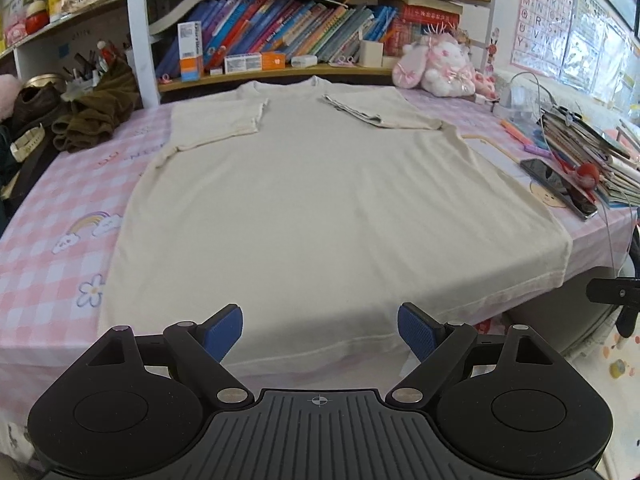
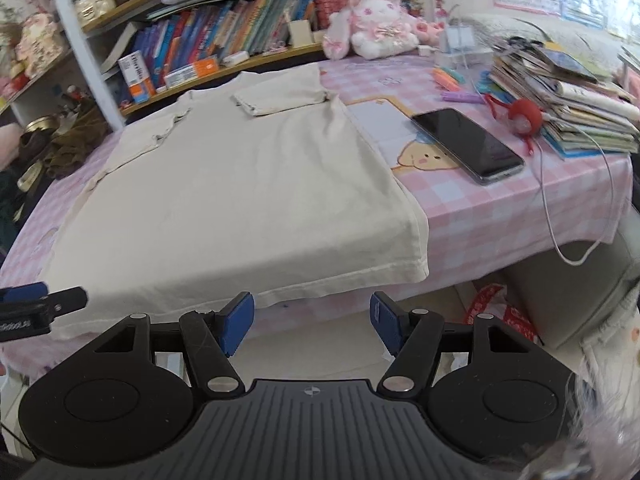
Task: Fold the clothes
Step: 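Move both open tools down to the hem of the cream T-shirt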
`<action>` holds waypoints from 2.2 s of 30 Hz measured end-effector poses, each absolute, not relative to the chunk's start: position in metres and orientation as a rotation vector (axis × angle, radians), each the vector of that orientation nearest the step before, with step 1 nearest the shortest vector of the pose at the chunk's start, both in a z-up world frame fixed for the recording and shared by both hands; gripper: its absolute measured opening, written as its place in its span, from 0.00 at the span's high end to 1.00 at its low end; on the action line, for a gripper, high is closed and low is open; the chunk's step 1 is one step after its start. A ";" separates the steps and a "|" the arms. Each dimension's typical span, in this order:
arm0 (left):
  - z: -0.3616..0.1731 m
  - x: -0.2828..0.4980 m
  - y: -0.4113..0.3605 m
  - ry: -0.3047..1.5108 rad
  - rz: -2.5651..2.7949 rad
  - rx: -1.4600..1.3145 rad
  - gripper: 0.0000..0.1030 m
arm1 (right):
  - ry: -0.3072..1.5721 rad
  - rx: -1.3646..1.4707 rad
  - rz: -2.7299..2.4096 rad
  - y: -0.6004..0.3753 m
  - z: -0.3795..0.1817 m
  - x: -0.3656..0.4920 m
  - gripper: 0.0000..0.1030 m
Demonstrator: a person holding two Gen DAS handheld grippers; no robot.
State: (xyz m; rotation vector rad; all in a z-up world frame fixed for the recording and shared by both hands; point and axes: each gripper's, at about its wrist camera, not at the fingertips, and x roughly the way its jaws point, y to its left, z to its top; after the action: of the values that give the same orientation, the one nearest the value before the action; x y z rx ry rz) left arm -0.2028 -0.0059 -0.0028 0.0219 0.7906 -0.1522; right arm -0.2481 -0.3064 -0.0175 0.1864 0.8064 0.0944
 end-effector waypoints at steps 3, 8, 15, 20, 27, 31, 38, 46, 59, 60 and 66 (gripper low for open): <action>-0.003 -0.204 -0.015 0.803 -0.121 -0.001 0.15 | 0.799 0.191 0.116 -0.321 -0.017 -0.247 0.38; -0.001 -0.211 -0.022 0.801 -0.076 -0.058 0.12 | 0.808 0.257 0.109 -0.356 -0.019 -0.232 0.38; 0.003 -0.227 -0.013 0.817 -0.041 -0.172 0.06 | 0.832 0.315 0.137 -0.385 -0.031 -0.205 0.38; 0.000 -0.239 0.010 0.818 0.141 -0.305 0.06 | 0.848 0.333 0.175 -0.394 -0.037 -0.192 0.38; -0.008 -0.254 0.031 0.832 0.279 -0.334 0.06 | 0.883 0.373 0.139 -0.418 -0.051 -0.178 0.38; -0.012 -0.258 0.042 0.850 0.302 -0.371 0.06 | 0.895 0.391 0.132 -0.424 -0.054 -0.171 0.38; -0.013 -0.262 0.047 0.810 0.332 -0.361 0.06 | 0.905 0.369 0.179 -0.419 -0.052 -0.164 0.38; -0.012 -0.256 0.068 0.822 0.310 -0.450 0.06 | 0.906 0.411 0.215 -0.427 -0.051 -0.162 0.38; -0.032 -0.254 0.094 0.829 0.264 -0.448 0.15 | 0.958 0.234 0.199 -0.416 -0.072 -0.152 0.46; -0.033 -0.252 0.093 0.836 0.252 -0.415 0.20 | 0.962 0.205 0.206 -0.413 -0.074 -0.150 0.47; -0.038 -0.237 0.094 0.832 0.222 -0.268 0.45 | 0.983 0.122 0.235 -0.410 -0.082 -0.139 0.48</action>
State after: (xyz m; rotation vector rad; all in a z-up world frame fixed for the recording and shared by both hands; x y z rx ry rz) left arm -0.2366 0.0936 -0.0379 -0.2684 0.8321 0.2217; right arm -0.1391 -0.4098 -0.0818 0.1220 0.9832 0.2345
